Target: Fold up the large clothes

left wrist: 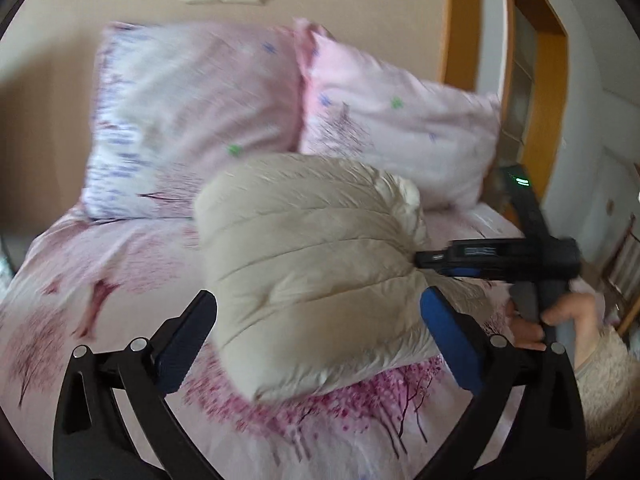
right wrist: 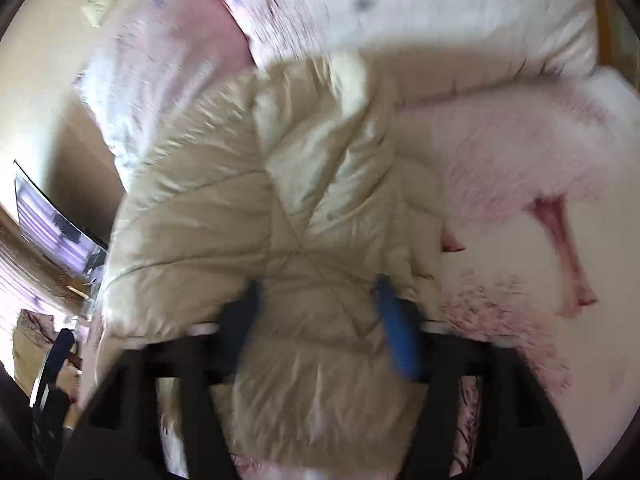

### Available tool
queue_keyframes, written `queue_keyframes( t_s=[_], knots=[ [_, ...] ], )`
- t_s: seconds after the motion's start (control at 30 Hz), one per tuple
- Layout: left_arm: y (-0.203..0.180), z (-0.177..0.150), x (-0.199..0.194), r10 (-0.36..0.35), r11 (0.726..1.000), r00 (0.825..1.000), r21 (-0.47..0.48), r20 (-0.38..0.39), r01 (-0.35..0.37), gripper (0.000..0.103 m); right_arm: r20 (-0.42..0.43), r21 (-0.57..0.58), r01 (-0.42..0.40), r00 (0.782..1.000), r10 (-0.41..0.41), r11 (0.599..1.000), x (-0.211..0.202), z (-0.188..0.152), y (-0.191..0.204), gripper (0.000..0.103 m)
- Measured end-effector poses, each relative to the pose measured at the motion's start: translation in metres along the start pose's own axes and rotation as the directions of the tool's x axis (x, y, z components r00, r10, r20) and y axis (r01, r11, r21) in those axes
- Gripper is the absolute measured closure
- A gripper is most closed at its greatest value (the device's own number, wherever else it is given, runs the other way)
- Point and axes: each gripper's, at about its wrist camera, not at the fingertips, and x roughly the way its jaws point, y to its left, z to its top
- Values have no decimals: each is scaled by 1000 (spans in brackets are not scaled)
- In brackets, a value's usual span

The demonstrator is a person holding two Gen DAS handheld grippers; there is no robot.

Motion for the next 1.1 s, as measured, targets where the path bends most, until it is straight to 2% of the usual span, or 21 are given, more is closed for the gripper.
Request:
queue_keyframes(
  t_s=[0.03, 0.1, 0.2, 0.3, 0.33, 0.5, 0.67, 0.93, 1.1],
  knots=[
    [1, -2, -4, 20, 1000, 1000, -9, -3, -20, 1, 44, -30, 28, 999, -26, 999, -12, -5, 5, 17],
    [4, -6, -11, 69, 997, 997, -23, -29, -70, 1, 117, -104, 71, 991, -59, 992, -37, -18, 19, 12],
    [7, -14, -14, 152, 987, 984, -33, -91, -155, 1, 151, -152, 83, 987, -60, 985, -60, -35, 31, 7],
    [10, -24, -11, 251, 964, 946, -40, -206, -264, 1, 169, -167, 101, 983, -72, 981, -77, -47, 33, 5],
    [10, -28, -11, 263, 960, 939, -40, -221, -278, 1, 171, -172, 108, 982, -78, 979, -79, -51, 34, 4],
    [13, -43, -10, 247, 961, 928, -54, -278, -272, 1, 131, -190, 141, 984, -117, 972, -83, -78, 33, 4],
    [7, -52, -3, 274, 955, 896, -15, -349, -297, 1, 64, -235, 202, 979, -192, 951, -74, -102, 38, 4],
    [1, -56, 6, 284, 953, 867, 23, -409, -302, 1, 15, -279, 219, 975, -223, 935, -65, -113, 46, 4],
    [3, -56, 7, 288, 951, 859, 23, -423, -308, 1, -7, -282, 249, 965, -262, 927, -58, -116, 43, 4]
  ],
)
